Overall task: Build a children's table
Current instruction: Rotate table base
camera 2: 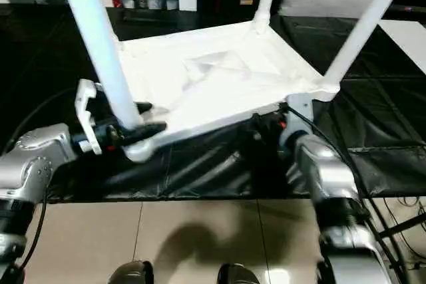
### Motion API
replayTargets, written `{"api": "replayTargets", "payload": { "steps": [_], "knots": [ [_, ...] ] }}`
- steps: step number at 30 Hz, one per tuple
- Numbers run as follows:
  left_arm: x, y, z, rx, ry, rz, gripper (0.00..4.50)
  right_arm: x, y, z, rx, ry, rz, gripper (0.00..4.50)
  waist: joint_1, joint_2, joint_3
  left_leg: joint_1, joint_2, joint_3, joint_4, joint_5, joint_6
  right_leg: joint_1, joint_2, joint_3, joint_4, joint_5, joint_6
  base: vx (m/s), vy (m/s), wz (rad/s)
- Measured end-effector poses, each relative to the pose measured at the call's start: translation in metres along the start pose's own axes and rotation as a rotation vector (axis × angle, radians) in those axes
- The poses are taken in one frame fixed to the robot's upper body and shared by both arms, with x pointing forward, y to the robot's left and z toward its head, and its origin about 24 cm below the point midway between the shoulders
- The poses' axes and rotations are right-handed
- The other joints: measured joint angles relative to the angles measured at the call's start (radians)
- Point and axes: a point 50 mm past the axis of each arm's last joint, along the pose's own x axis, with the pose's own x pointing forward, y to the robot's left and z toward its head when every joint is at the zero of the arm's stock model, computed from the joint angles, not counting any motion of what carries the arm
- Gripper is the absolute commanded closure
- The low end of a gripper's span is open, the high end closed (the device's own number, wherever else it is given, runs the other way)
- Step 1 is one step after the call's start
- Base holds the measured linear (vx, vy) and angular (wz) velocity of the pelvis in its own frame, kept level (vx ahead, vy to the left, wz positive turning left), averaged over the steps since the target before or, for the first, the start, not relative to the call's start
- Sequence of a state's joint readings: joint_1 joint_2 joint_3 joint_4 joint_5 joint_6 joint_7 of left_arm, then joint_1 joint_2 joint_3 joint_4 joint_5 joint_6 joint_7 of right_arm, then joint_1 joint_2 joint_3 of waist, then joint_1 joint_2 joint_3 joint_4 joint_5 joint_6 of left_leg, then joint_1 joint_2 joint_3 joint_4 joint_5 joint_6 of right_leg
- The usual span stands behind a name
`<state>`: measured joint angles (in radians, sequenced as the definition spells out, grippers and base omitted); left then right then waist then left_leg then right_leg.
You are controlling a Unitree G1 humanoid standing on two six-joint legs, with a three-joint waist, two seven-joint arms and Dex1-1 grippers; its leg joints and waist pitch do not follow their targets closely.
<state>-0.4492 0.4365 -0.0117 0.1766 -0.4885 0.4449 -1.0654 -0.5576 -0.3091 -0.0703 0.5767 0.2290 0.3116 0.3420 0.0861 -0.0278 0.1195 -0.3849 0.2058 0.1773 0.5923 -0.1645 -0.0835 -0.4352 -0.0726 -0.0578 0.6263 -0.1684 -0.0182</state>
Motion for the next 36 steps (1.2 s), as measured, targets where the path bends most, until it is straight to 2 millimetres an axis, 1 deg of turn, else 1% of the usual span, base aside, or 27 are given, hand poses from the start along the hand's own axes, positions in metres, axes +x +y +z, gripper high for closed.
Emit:
{"api": "replayTargets", "payload": {
  "steps": [1, 2, 5, 7, 10, 14, 17, 21, 24, 27, 31, 34, 36],
  "knots": [
    [0.000, -0.004, 0.002, -0.006, -0.003, -0.029, 0.05, 0.001, 0.000, -0.001, -0.001, 0.000, 0.003, 0.00, -0.002, -0.003, -0.002, 0.000, 0.000, 0.000, 0.000, 0.000, 0.000, 0.000, 0.000, 0.000, 0.000, 0.000, 0.000, 0.000, 0.000, 0.00],
    [0.002, -0.008, 0.003, -0.012, -0.006, -0.060, 0.05, 0.003, 0.000, 0.000, -0.001, -0.001, 0.006, 0.00, -0.005, -0.005, -0.001, 0.000, 0.000, 0.000, 0.000, 0.000, 0.000, -0.001, 0.000, 0.000, 0.000, 0.000, 0.000, 0.000, 0.000, 0.00],
    [0.008, -0.021, 0.008, -0.032, -0.017, -0.148, 0.05, 0.009, 0.006, -0.001, -0.002, 0.005, 0.032, 0.00, -0.026, -0.009, -0.002, 0.000, 0.001, 0.001, 0.000, 0.000, 0.000, -0.001, 0.000, 0.000, 0.002, 0.000, -0.001, 0.000, 0.000, 0.00],
    [0.015, -0.028, 0.009, -0.042, -0.031, -0.192, 0.05, 0.013, 0.011, -0.003, -0.014, 0.017, 0.054, 0.00, -0.035, -0.009, -0.002, 0.001, 0.001, 0.001, 0.000, 0.000, -0.001, -0.001, 0.001, 0.000, 0.002, 0.001, -0.001, 0.000, 0.000, 0.00],
    [0.022, -0.034, 0.008, -0.059, -0.037, -0.227, 0.05, 0.017, 0.021, -0.009, -0.004, 0.022, 0.095, 0.00, -0.044, -0.009, -0.002, 0.001, 0.001, 0.000, 0.000, 0.001, -0.001, -0.001, 0.002, 0.000, 0.003, 0.001, -0.002, 0.000, 0.000, 0.00],
    [0.028, -0.038, 0.008, -0.082, -0.052, -0.243, 0.05, 0.020, 0.035, -0.013, 0.015, 0.018, 0.175, 0.00, -0.052, -0.009, -0.002, 0.001, 0.002, 0.000, 0.001, 0.001, -0.001, -0.002, 0.002, 0.000, 0.003, 0.001, -0.002, 0.000, 0.000, 0.00],
    [0.031, -0.042, 0.009, -0.081, -0.051, -0.250, 0.05, 0.022, 0.045, -0.012, 0.016, -0.009, 0.235, 0.00, -0.055, -0.009, -0.002, 0.001, 0.002, 0.000, 0.001, 0.001, -0.001, -0.002, 0.003, 0.000, 0.003, 0.001, -0.002, 0.000, 0.000, 0.00],
    [0.036, -0.045, 0.010, -0.092, -0.066, -0.260, 0.05, 0.023, 0.055, -0.012, 0.024, -0.026, 0.289, 0.00, -0.053, -0.010, -0.002, 0.001, 0.002, 0.000, 0.001, 0.001, -0.001, -0.002, 0.003, 0.000, 0.003, 0.001, -0.002, 0.000, 0.000, 0.00],
    [0.044, -0.049, 0.011, -0.104, -0.080, -0.275, 0.05, 0.024, 0.061, -0.014, 0.031, -0.028, 0.315, 0.00, -0.053, -0.013, -0.003, 0.001, 0.002, 0.000, 0.001, 0.001, -0.001, -0.002, 0.003, 0.000, 0.003, 0.002, -0.003, 0.000, 0.000, 0.00],
    [0.054, -0.055, 0.013, -0.108, -0.092, -0.305, 0.05, 0.026, 0.064, -0.014, 0.033, -0.029, 0.322, 0.00, -0.053, -0.014, -0.003, 0.000, 0.002, 0.000, 0.003, 0.001, -0.001, -0.002, 0.003, 0.000, 0.003, 0.002, -0.003, 0.000, 0.000, 0.00],
    [0.074, -0.062, 0.020, -0.098, -0.132, -0.333, 0.05, 0.029, 0.068, -0.012, 0.031, -0.037, 0.328, 0.00, -0.053, -0.014, -0.004, 0.000, 0.002, 0.000, 0.004, 0.001, -0.001, -0.001, 0.003, 0.000, 0.003, 0.003, -0.004, 0.000, 0.000, 0.00],
    [0.092, -0.066, 0.025, -0.065, -0.161, -0.313, 0.05, 0.031, 0.069, -0.010, 0.027, -0.039, 0.312, 0.00, -0.051, -0.014, -0.004, 0.000, 0.003, 0.000, 0.004, 0.001, -0.001, -0.001, 0.003, 0.000, 0.003, 0.003, -0.005, 0.000, 0.000, 0.00],
    [0.100, -0.065, 0.027, -0.048, -0.168, -0.287, 0.05, 0.031, 0.068, -0.010, 0.026, -0.044, 0.297, 0.00, -0.048, -0.014, -0.004, 0.000, 0.002, -0.001, 0.004, 0.001, -0.001, 0.000, 0.003, 0.000, 0.003, 0.003, -0.005, 0.000, 0.000, 0.00]
  ]
}}
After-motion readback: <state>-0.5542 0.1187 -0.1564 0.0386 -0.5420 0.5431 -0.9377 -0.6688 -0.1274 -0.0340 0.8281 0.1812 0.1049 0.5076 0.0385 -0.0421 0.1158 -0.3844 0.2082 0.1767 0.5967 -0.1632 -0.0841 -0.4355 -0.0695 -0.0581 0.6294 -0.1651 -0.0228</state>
